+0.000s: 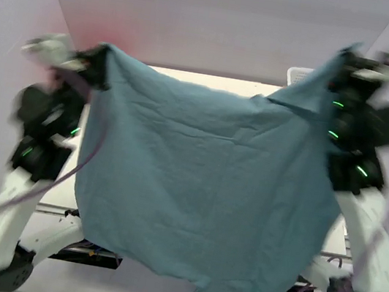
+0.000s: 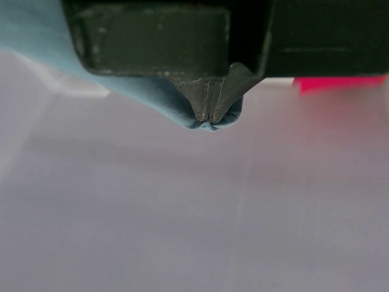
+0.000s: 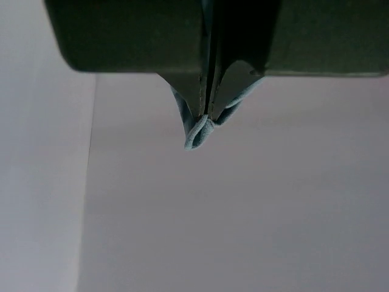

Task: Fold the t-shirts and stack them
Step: Flatten out the tshirt, then grap the side of the flattened tshirt furthest away from the robot with both arms

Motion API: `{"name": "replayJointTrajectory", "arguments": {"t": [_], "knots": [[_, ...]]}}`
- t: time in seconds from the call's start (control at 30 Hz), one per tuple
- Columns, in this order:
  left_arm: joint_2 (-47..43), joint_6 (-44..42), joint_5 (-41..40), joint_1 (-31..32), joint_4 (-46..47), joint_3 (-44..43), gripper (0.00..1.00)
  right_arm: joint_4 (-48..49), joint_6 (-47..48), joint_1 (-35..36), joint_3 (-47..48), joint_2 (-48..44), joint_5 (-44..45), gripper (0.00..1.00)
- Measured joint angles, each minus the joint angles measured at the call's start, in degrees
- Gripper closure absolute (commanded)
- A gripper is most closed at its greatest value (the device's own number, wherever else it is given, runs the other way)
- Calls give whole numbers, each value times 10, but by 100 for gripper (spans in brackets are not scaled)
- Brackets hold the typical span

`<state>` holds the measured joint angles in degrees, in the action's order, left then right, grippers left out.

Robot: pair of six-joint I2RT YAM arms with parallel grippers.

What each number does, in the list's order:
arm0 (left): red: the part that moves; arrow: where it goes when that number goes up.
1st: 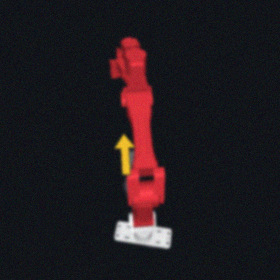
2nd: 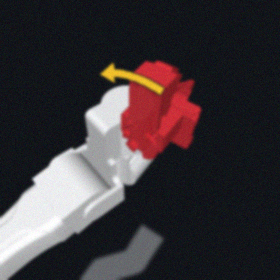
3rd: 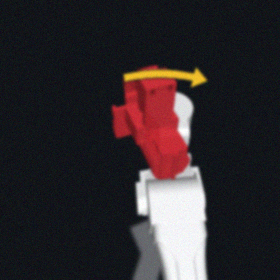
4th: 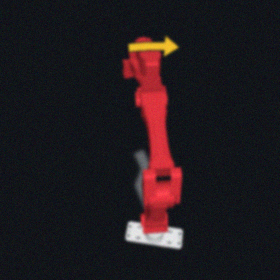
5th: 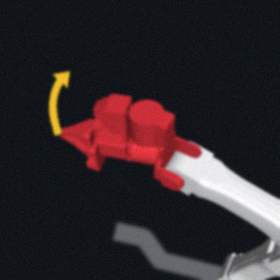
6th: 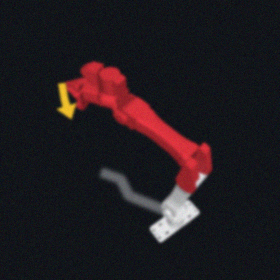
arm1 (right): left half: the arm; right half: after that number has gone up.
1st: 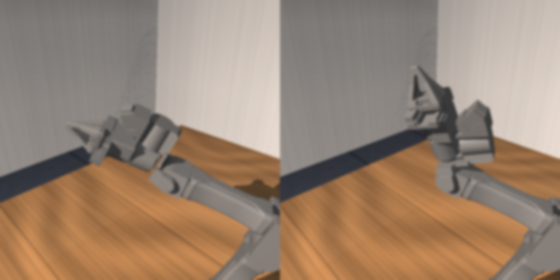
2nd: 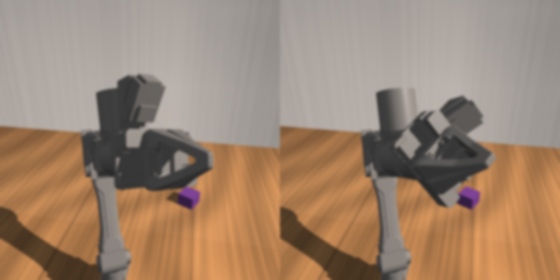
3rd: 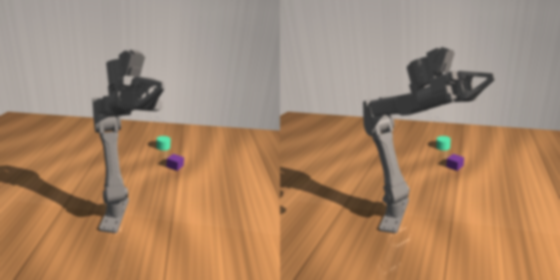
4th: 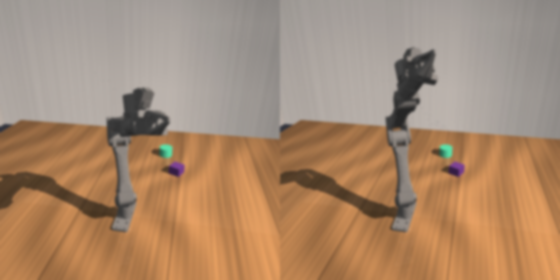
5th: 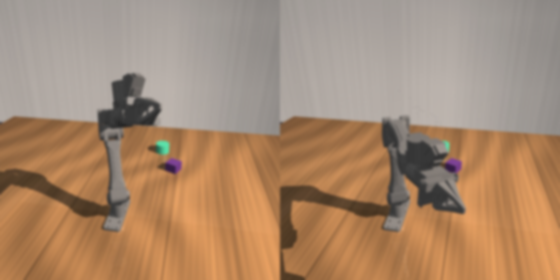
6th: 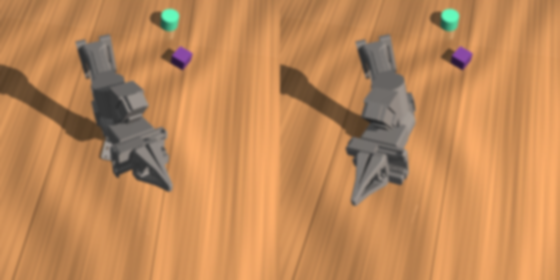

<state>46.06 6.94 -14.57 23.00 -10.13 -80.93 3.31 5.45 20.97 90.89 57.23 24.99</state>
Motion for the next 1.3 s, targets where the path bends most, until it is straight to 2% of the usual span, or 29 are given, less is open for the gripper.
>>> {"name": "replayJointTrajectory", "arguments": {"t": [0.2,0.3,0.4,0.53,0.7,0.83,1.07,1.2,1.3], "knots": [[196,20,-112,-4,26,122,100,35,-1,0,-170,160,39,100],[302,36,-147,-9,27,144,100,45,-8,-1,-210,230,62,100],[412,52,-169,-23,32,136,100,60,-21,-6,-180,340,87,100],[566,77,-179,-57,26,77,100,39,-41,-16,-69,513,109,100],[697,90,-172,-93,26,-2,100,-2,-59,-33,12,631,113,100],[743,93,-156,-113,28,-49,100,-19,-69,-46,33,644,105,100],[755,91,-136,-127,30,-97,100,-26,-86,-60,72,643,72,100],[735,88,-123,-134,49,-69,100,-50,-99,-61,55,620,54,100],[694,85,-111,-136,63,-2,100,-68,-115,-61,-5,560,44,100]]}}
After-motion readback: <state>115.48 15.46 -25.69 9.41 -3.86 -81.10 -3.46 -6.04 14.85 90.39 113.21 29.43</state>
